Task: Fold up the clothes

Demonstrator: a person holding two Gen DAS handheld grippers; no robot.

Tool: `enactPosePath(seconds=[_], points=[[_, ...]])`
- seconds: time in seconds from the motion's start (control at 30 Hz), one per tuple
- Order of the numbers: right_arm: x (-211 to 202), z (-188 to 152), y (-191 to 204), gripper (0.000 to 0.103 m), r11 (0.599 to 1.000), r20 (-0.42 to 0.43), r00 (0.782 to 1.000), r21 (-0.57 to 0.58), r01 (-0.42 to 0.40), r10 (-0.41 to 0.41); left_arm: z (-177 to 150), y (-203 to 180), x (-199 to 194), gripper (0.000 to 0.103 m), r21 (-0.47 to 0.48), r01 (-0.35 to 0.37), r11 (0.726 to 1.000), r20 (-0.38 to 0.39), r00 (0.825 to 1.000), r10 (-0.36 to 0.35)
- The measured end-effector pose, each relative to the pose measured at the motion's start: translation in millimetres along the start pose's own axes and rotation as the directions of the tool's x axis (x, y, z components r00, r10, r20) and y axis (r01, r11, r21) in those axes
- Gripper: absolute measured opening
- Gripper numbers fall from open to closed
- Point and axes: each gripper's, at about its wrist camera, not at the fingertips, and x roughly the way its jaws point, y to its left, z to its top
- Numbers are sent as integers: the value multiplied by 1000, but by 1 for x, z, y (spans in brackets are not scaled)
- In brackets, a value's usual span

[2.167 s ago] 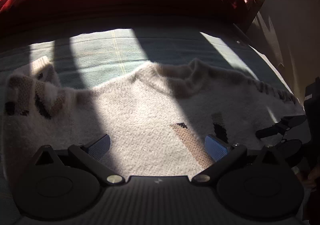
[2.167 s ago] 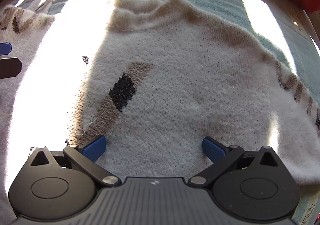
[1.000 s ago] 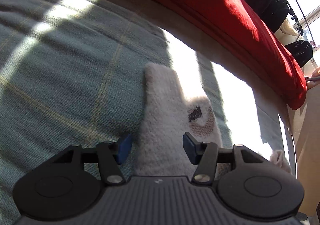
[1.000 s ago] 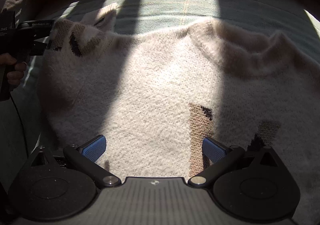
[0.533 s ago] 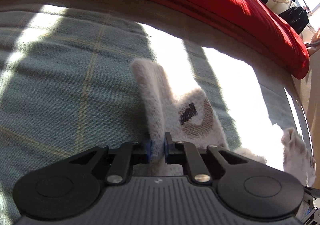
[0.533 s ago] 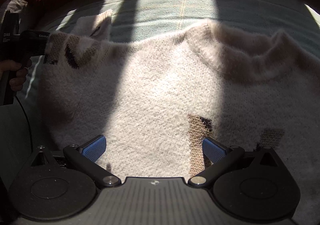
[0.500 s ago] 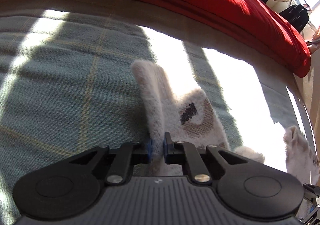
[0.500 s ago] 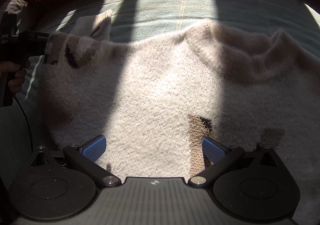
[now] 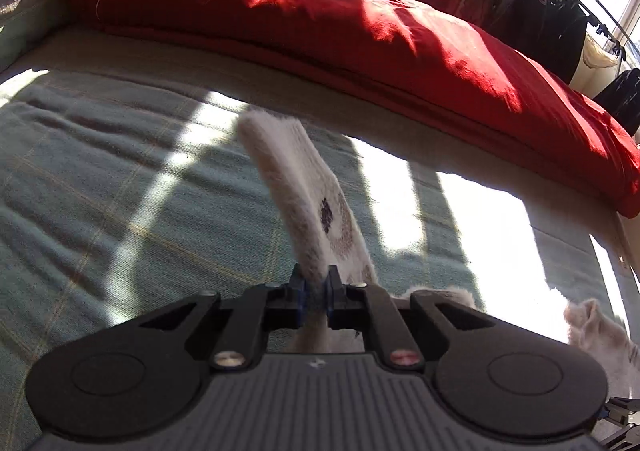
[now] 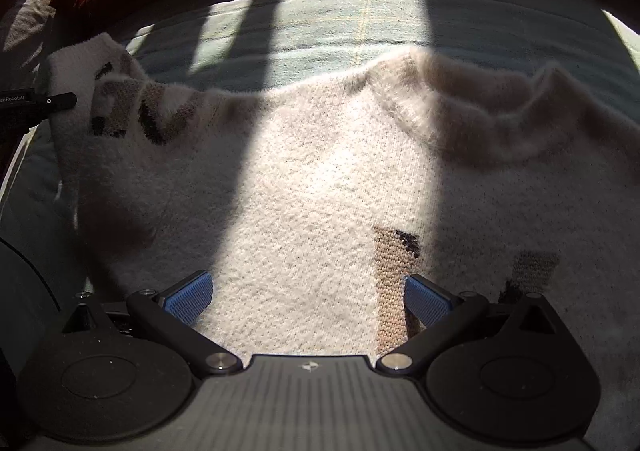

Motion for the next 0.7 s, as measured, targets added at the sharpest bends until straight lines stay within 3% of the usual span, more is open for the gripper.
enactPosePath(seconds=[0.27,0.47,0.63,0.7], points=[[-8,-1,3,103,1000,6,1000,-17,7,-6,-33,51,-43,8,-138,-169,976,28,984,175],[-12,0,6,103,1000,11,1000,-23,15,-15,-63,75,-44,12,-169,-230,958,-10,973,232],[-18,-1,7,103,1000,15,1000,-26,17,-16,-69,87,-48,21,-201,-262,944,-29,965,262],[-20,-2,7,103,999,19,1000,-28,15,-15,-67,87,-52,23,-195,-300,934,-33,954,299]])
